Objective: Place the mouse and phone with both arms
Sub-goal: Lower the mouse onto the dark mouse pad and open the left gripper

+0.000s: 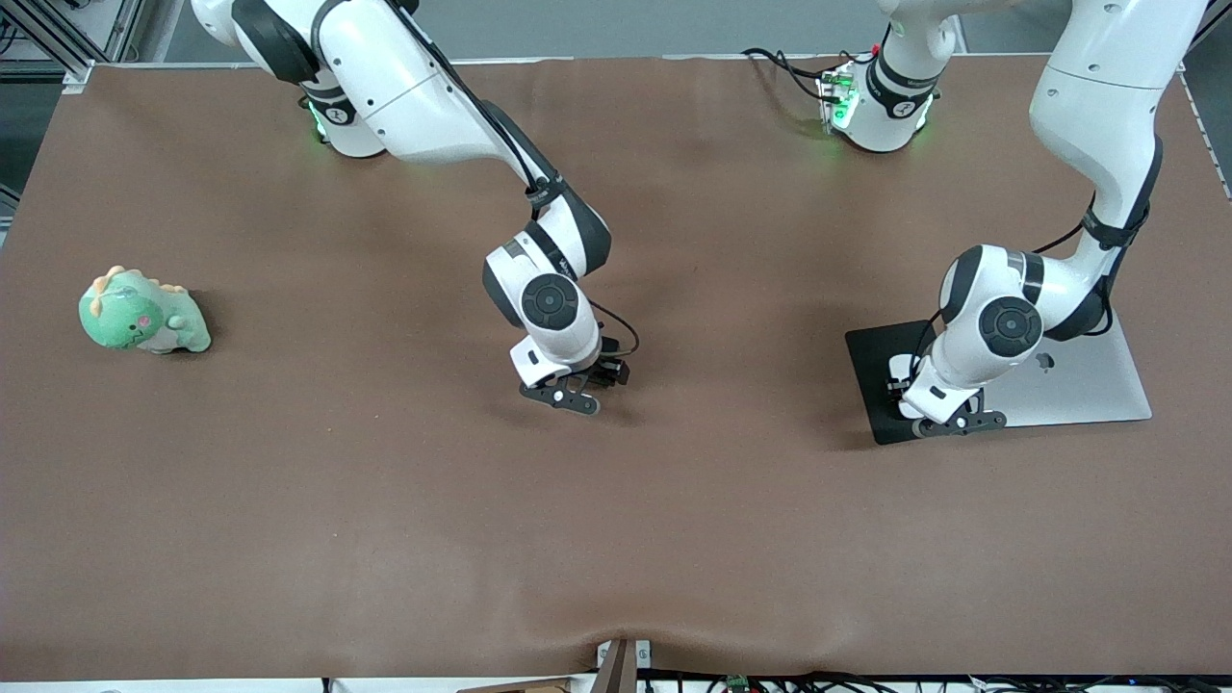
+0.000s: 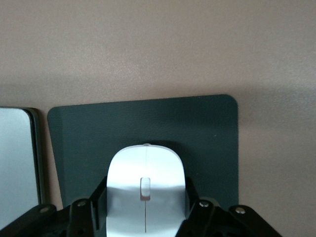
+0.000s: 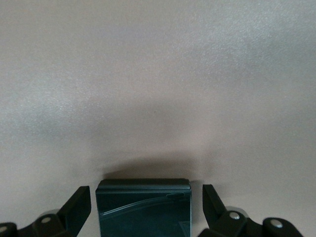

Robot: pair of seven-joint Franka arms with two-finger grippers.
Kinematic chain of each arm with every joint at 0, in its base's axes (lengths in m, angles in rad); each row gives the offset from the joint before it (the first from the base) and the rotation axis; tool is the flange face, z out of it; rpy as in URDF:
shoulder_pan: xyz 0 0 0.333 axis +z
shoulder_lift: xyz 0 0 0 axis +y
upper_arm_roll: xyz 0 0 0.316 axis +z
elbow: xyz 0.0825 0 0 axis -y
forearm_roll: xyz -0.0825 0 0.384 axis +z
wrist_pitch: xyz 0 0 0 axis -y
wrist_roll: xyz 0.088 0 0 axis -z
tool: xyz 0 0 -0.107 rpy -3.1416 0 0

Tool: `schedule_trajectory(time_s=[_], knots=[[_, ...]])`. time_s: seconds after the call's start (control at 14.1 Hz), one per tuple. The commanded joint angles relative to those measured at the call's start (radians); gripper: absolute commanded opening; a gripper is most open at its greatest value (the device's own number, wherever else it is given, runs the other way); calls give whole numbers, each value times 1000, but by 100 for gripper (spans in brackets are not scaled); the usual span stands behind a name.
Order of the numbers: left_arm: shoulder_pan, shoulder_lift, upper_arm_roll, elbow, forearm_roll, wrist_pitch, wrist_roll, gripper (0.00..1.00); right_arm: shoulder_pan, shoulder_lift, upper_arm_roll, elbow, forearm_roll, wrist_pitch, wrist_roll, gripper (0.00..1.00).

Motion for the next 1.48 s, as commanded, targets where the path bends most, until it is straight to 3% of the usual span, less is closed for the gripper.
schedule_trajectory(time_s=[0.0,0.14,0.35,0.49,0.57,0.92,1.06,1.13,1.2,1.27,1.41], knots=[[8,-4,-8,-14,20,19,-19,0,13,26,-4,25,-45,7,28,100],[9,7,-8,-9,17,25,-19,4,13,26,-4,21,-83,10,28,100],[9,14,-8,-6,15,28,-19,61,11,26,-3,21,-88,10,28,100],[11,16,-8,-6,14,28,-19,80,11,25,-3,23,-86,9,28,100],[11,19,-8,-5,12,28,-19,99,11,25,-3,23,-83,9,28,100],[8,-32,-10,38,9,8,-16,100,14,22,-1,25,-73,7,83,100],[0,-49,-10,98,7,-72,-16,100,22,22,-1,22,-71,6,86,100],[-1,-50,-10,150,7,-144,-15,100,22,22,-1,18,-71,6,99,95],[-3,-50,-11,202,6,-221,-13,100,22,22,0,20,-70,7,109,61],[-9,-47,-13,248,4,-287,-11,100,22,22,0,20,-70,7,111,42],[-14,-50,-27,299,3,-364,-11,100,19,20,3,18,-70,7,109,33]])
